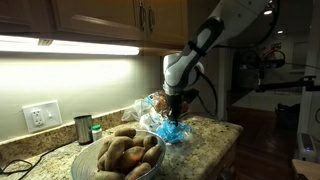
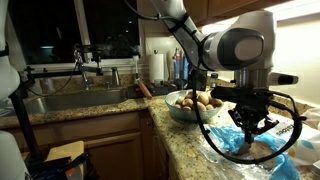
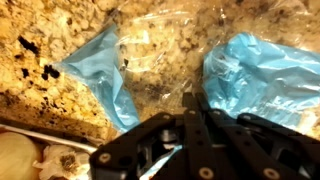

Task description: Pick the potato from the plastic bag and put it in the glass bowl

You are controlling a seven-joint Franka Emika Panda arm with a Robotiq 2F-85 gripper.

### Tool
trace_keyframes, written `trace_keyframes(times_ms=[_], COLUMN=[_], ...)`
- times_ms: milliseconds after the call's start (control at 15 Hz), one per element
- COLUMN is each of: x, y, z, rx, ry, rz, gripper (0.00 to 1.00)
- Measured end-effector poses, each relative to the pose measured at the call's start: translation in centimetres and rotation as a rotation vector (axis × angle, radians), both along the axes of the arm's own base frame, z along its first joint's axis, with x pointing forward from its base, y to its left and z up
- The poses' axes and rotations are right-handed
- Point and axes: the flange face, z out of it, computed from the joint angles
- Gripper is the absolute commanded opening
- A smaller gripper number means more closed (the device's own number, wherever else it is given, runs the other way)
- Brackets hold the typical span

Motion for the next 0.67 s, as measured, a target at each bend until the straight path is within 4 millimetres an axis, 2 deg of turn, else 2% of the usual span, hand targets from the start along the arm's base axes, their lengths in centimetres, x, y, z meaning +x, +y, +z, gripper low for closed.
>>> trace_keyframes(times_ms=[667], x=[-0.4], y=[-1.4], z=[-0.3], rx=[0.004], ry=[0.004], rz=[-0.022], gripper=[0.06])
